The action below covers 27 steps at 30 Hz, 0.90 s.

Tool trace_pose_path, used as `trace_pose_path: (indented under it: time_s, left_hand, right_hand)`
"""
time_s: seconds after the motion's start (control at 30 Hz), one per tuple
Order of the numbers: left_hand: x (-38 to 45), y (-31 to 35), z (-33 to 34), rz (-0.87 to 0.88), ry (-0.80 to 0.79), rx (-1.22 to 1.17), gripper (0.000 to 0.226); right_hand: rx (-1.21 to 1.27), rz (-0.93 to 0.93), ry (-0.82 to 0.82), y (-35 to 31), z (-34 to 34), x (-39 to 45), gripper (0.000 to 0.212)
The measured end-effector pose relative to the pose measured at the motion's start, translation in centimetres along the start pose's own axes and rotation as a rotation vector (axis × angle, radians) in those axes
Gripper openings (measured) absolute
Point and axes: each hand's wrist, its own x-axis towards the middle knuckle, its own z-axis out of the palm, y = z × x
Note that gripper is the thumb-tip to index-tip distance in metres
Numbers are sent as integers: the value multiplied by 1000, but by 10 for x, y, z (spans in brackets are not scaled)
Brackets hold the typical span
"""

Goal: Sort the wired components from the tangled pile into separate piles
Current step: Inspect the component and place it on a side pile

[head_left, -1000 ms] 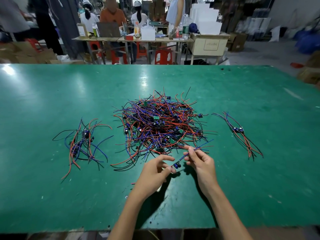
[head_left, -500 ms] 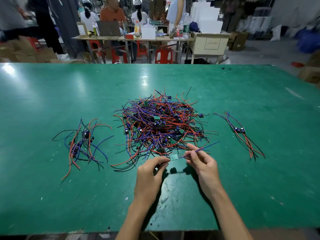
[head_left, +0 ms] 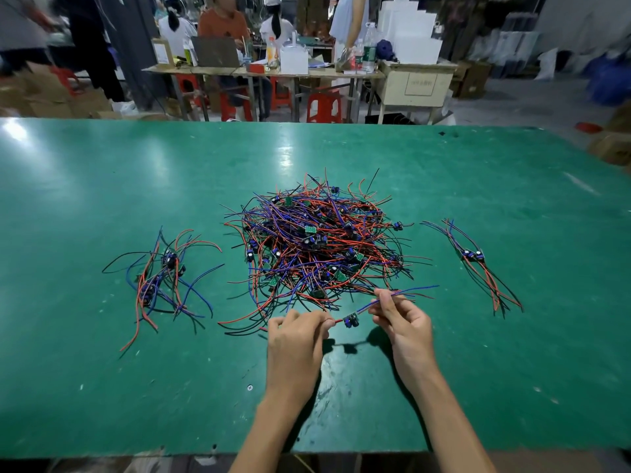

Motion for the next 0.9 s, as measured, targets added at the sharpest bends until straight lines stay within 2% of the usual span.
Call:
trace_pose_path:
  time_s: [0.1,0.23,0.33,0.47,0.73,0.9]
  left_hand:
    - [0,1,1,-15,0,6,13]
    - [0,-2,1,-54,-25,-47,14]
    - [-1,-3,1,-68,-41,-75,20]
    - [0,-4,2,-82,-55,-99,15]
    - [0,-2,3,-33,-83,-52,17]
    - [0,-4,4,-4,-56,-76,16]
  right_hand:
    - [-43,-17,-11,-1,1,-1,23]
    - [-217,-65,-142,-1,5,-8,22]
    - [-210,-53,-166,-3,6,-10,25]
    - [-189,-41,-205,-5,5,-10,27]
    - [-24,10,9,-24,12,0,18]
    - [-172,-60,61,-73,5,34,11]
